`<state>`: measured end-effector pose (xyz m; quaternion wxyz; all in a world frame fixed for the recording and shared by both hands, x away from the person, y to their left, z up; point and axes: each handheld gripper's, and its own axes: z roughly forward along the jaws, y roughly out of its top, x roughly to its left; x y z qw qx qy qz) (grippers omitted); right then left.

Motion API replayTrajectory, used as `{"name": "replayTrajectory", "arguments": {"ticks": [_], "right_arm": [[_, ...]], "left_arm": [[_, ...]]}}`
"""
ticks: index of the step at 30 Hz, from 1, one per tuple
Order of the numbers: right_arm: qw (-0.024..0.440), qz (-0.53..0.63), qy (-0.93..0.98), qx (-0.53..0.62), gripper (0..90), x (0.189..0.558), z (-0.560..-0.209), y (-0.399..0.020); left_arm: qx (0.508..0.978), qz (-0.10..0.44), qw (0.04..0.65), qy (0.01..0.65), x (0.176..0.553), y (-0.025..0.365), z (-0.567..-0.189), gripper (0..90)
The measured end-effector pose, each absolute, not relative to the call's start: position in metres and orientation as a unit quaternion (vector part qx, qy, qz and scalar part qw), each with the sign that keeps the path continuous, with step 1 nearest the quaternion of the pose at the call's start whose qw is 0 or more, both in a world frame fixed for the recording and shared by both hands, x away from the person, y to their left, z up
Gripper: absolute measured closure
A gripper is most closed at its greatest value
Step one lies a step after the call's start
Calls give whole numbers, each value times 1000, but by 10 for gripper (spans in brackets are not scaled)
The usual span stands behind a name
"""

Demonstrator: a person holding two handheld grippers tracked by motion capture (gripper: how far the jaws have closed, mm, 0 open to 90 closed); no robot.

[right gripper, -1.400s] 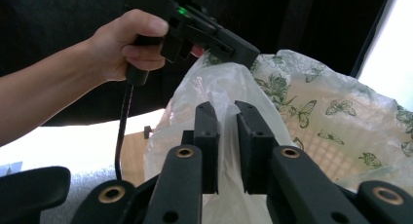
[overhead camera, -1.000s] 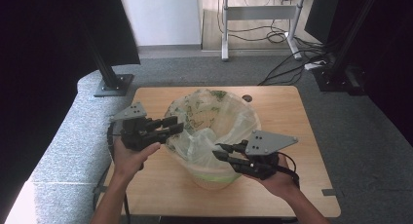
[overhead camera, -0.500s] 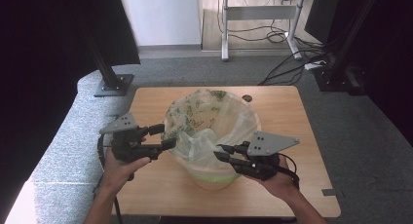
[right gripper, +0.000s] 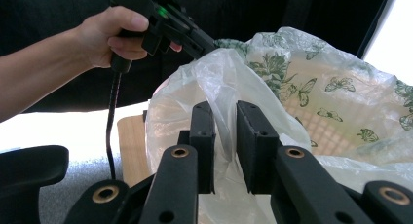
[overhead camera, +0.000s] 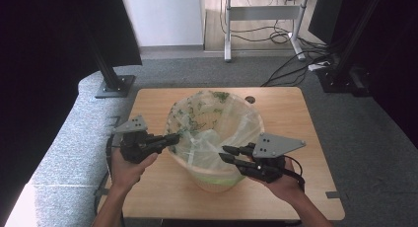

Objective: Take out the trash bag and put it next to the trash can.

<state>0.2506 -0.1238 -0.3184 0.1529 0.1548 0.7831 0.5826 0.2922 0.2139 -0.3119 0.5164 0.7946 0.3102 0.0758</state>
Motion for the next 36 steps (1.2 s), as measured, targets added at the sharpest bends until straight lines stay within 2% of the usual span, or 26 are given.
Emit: {"name": "replayTrajectory", "arguments": {"ticks": [22,31,36], "right_arm": [[154,591,771,182,792,260,-314,-120],[159,604,755,200,867,265,-310,-125],[162,619,741,205,878,269,-304,-127]], "left_arm": [[780,72,547,295,295,209,-269,900],[777,65,554,292,302,199,-262,900],[775,68,557,290,306,193,-258,900]]}}
